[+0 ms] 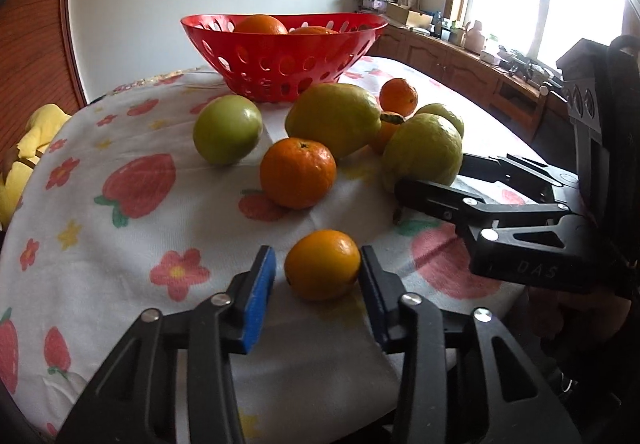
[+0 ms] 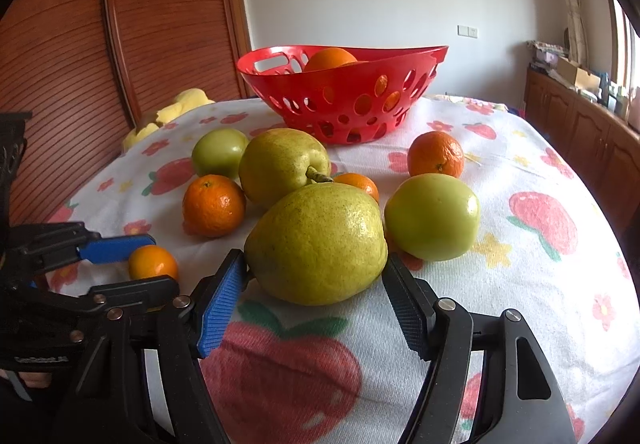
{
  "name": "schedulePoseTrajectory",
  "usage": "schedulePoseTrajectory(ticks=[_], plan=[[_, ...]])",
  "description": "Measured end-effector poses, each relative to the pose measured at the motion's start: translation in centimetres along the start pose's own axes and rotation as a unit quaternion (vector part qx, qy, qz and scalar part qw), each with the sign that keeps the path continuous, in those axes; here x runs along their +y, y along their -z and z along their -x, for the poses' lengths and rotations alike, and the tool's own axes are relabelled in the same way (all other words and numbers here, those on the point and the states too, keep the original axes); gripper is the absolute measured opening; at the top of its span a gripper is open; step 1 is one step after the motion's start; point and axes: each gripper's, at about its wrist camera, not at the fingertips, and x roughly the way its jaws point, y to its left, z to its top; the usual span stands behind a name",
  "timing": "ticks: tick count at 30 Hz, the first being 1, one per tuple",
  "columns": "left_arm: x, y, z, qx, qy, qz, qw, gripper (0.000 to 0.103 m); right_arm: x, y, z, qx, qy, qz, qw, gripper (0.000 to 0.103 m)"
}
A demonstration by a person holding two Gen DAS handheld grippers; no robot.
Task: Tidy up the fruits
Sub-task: 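Grasp a small tangerine with the left tool while the right tool grasps a yellow-green pear, then lift the pear and tangerine and carry both over the red basket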
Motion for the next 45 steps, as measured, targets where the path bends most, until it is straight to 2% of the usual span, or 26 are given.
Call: schedulePoseTrajectory(ticks=[4, 22, 38, 45], plan=[[-0.2, 0.0, 0.1, -0.001, 0.001, -0.005, 1.0, 0.034, 0.0, 0.0, 0.0, -0.001, 0.003, 0.004, 1.0, 0.072], [1.6, -1.8, 2.8, -0.048, -0.007, 0.013, 0.9987, 0.034, 0.4, 0.1, 0.1, -0.005, 0.01, 0.016, 1.0, 0.071], [1.8, -3.6, 3.0, -0.062, -0.011, 0.014, 0.9979, 0.034, 0.7, 0.0, 0.5, -0.003, 0.017, 0.023, 1.0, 0.071], [1.7, -4.4, 2.7, -0.065, -0.009, 0.015, 0.9977, 0.034, 1.0, -1.6, 2.9, -0.037, 0.005, 0.033, 0.999, 0.071]])
